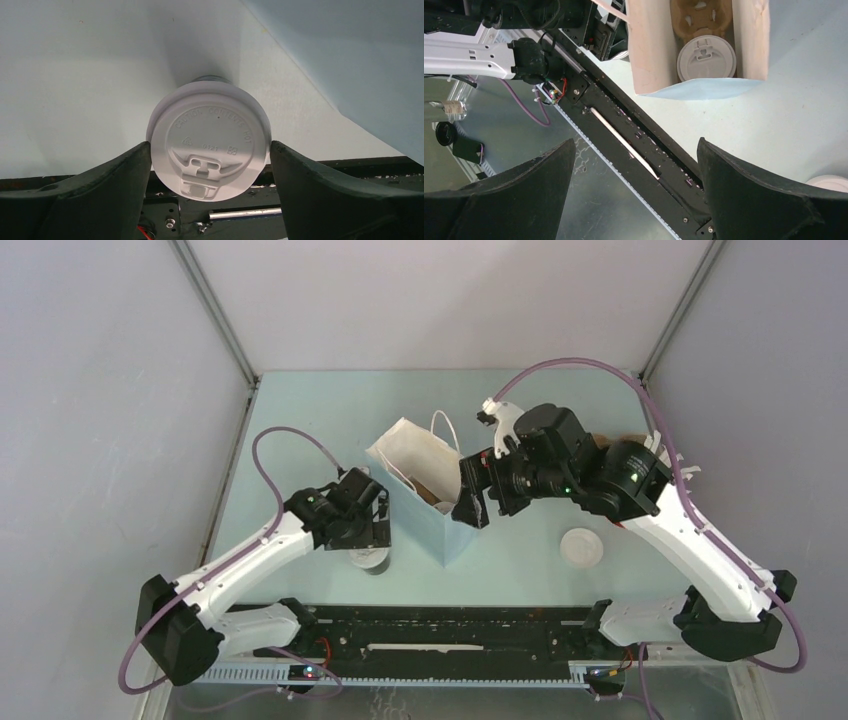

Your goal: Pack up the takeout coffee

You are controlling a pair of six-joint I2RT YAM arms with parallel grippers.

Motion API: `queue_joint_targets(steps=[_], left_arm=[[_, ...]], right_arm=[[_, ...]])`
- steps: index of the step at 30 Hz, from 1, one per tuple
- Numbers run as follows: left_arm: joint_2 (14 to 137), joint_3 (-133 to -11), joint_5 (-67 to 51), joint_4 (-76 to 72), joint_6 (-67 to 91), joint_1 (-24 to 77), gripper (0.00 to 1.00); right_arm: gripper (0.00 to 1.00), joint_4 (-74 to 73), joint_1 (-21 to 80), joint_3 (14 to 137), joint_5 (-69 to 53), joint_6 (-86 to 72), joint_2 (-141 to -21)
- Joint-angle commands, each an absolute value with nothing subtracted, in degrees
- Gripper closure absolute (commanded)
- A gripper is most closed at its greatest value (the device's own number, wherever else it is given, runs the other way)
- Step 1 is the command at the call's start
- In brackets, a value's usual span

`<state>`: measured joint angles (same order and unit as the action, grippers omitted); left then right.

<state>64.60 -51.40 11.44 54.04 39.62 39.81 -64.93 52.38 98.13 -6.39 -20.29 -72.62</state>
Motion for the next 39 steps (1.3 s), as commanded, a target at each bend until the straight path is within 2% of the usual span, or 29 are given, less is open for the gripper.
queue_joint_targets(steps=[1,6,13,21,28,33,39], left_arm=[[63.63,-49.5,11.75,51.69,40.37,40.03,0.06],[59.88,-52.21,11.85,54.79,40.24,40.07,0.0],[50.23,-60.8,13.03,62.1,41.08,39.9,0.0],[42.4,-82.22,31.53,78.96,39.06,36.08,0.0],[35.33,-89.98,38.49,80.86,39.18,35.83,0.0],[32.56,-92.43,36.99,80.0,37.11,35.86,0.0],[32.31,-92.91,34.2,80.22,36.09,35.86,0.0]], right_arm=[[0.0,-64.76,55.93,97.95,-1.43,-23.41,-71.23],[0.0,-64.76,61.79,98.95,2.52,-23.8,-72.49],[0.0,-63.85,71.83,102.02,7.39,-23.73,-80.2],[0.0,-59.13,80.81,107.03,16.3,-22.64,-95.91],[0.01,-62.26,79.52,114.34,18.31,-23.91,-110.11],[0.07,-62.75,76.79,117.16,16.49,-25.77,-116.47],[0.04,-66.07,73.53,122.68,16.23,-26.43,-122.84]])
